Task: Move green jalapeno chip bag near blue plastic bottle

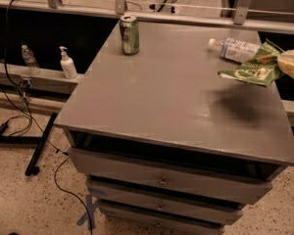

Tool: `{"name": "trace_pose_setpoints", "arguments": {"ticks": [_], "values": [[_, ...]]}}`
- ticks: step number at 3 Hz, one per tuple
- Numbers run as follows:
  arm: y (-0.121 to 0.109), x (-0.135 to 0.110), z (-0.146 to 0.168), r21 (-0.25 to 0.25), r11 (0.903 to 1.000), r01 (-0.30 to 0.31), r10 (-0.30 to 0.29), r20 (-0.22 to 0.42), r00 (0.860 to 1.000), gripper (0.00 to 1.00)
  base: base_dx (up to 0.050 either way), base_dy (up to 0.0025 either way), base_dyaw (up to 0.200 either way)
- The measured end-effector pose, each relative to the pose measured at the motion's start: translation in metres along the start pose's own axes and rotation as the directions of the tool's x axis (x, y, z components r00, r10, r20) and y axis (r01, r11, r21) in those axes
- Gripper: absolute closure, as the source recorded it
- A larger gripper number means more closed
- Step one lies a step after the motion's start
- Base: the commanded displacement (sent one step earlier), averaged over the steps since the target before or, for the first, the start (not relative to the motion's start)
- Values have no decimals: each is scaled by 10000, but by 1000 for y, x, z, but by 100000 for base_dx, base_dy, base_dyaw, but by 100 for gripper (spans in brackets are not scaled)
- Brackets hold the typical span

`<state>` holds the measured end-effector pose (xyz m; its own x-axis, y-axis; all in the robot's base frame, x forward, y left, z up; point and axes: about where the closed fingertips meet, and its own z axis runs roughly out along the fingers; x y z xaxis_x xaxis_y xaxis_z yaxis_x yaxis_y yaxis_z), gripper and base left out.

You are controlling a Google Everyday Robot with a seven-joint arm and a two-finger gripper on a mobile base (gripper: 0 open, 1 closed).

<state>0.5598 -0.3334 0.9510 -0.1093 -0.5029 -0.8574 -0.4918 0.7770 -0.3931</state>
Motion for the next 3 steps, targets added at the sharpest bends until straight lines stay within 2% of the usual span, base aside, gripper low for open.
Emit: {"name": "trace_pose_setpoints", "arguments": {"ticks": [1, 2, 3], "values": [[-17, 22, -4, 550, 9982, -225, 225, -4, 9997, 100, 0, 0, 0], [-22, 48, 1, 1240, 9908, -540, 539, 43, 9985, 100, 0, 0, 0], [-23, 67, 11, 1967, 9772, -794, 781, 145, 9968, 100, 0, 0, 0]]}}
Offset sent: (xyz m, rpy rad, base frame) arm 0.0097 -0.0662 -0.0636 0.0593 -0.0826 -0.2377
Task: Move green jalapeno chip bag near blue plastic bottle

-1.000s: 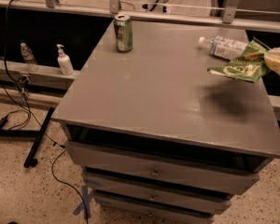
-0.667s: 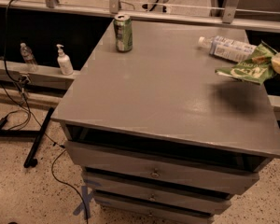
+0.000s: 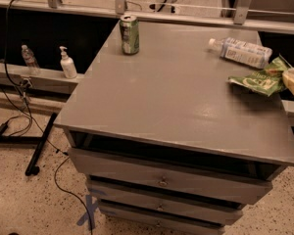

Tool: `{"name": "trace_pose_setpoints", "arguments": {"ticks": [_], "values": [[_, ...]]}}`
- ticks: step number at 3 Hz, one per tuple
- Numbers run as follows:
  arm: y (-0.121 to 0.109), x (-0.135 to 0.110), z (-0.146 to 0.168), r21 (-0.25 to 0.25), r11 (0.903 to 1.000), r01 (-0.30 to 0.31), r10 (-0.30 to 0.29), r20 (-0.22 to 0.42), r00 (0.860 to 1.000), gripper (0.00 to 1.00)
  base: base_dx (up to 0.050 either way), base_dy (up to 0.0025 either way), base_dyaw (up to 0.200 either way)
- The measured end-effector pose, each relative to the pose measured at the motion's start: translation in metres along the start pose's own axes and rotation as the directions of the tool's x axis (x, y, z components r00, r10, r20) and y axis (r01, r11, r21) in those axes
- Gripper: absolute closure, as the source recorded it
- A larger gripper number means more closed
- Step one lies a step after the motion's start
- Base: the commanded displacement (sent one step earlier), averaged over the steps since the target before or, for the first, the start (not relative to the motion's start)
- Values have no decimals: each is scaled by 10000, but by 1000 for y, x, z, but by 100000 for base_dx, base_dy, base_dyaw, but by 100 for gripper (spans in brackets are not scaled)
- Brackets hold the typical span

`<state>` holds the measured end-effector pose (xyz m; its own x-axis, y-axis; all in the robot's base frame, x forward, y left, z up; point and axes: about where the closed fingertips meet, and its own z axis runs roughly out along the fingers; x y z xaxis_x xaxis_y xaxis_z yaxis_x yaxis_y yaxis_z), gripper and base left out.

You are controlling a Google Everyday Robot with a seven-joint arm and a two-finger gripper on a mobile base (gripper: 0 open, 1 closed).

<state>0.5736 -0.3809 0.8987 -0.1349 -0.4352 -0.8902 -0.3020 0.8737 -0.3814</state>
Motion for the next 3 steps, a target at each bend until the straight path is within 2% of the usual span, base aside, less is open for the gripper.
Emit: {"name": "trace_pose_setpoints", "arguments": {"ticks": [1, 2, 3], "values": [[6, 12, 14, 412, 9987, -283, 278, 126, 9995, 100, 0, 0, 0], [13, 18, 26, 570, 9969, -534, 523, 216, 9984, 85, 0, 0, 0], [20, 21, 33, 516, 9959, -740, 728, 241, 9971, 62, 0, 0, 0]]}}
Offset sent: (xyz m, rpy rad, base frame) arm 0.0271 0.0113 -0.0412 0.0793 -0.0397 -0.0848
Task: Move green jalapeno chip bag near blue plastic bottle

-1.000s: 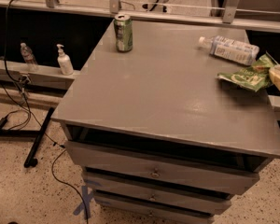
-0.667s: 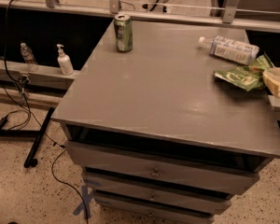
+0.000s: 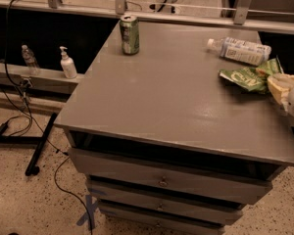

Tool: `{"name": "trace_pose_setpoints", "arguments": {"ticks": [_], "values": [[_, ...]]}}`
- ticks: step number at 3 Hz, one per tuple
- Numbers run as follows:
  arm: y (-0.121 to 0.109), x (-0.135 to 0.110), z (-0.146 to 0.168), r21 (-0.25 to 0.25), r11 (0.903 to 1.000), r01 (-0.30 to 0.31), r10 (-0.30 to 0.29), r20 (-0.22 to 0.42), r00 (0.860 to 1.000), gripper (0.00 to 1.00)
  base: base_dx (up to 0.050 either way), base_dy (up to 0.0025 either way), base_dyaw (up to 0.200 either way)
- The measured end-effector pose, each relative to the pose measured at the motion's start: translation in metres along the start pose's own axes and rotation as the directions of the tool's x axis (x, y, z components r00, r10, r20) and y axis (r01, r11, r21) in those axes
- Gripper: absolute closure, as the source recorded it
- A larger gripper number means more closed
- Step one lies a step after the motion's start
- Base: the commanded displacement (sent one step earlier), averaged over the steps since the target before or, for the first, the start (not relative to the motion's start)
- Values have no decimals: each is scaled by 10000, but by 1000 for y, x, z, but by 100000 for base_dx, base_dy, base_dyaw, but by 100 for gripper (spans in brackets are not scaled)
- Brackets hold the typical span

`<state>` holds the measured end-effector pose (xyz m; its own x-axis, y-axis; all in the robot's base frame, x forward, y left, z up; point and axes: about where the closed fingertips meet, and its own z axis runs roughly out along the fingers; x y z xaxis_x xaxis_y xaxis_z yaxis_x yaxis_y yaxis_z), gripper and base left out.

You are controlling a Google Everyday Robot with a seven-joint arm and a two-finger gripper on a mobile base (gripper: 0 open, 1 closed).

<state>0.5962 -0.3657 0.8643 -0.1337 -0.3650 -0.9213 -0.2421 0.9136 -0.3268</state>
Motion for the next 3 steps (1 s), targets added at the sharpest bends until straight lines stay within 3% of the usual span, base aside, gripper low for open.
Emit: {"name": "trace_pose_setpoints", "arguments": {"ticks": [2, 3], "values": [[26, -5, 10, -729, 9970, -266, 262, -66, 9996, 15, 0, 0, 0], [37, -13, 9, -1304, 9911, -275, 242, -268, 9993, 0, 0, 0, 0]]}}
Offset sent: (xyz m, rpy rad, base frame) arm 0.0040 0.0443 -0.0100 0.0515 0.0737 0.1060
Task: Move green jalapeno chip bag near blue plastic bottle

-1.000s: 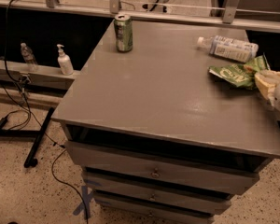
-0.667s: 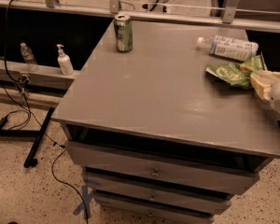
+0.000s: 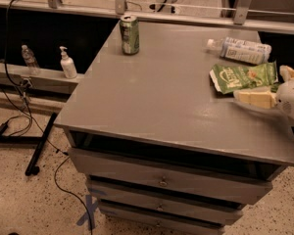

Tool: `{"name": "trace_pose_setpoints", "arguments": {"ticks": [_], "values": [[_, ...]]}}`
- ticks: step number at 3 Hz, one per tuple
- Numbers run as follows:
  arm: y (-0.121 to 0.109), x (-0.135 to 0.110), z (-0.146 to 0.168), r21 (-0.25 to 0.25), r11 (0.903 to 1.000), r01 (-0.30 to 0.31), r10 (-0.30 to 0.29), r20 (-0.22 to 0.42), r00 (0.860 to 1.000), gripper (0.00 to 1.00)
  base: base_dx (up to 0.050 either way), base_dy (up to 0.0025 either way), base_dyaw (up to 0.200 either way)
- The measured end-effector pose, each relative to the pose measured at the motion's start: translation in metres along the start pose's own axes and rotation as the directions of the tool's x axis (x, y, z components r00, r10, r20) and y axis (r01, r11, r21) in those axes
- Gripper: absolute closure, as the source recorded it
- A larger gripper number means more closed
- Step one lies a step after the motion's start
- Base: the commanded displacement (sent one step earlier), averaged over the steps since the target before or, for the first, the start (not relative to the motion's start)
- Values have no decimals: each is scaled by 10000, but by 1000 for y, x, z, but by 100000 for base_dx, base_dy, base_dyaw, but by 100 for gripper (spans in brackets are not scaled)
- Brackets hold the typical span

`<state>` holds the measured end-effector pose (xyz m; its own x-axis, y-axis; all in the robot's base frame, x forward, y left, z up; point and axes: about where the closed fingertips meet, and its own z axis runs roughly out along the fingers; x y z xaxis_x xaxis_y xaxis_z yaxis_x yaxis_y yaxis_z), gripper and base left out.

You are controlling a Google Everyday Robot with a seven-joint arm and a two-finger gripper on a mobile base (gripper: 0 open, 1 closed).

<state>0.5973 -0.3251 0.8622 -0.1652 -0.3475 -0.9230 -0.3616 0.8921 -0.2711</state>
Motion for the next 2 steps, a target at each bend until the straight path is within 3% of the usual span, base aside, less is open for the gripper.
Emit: {"name": "trace_pose_setpoints", "arguments": {"ticks": [1, 2], "values": [[-13, -18, -30, -63, 9997, 234, -235, -192, 9995, 0, 0, 0, 0], [-41, -44, -86, 229, 9990, 380, -375, -227, 9990, 0, 0, 0, 0]]}}
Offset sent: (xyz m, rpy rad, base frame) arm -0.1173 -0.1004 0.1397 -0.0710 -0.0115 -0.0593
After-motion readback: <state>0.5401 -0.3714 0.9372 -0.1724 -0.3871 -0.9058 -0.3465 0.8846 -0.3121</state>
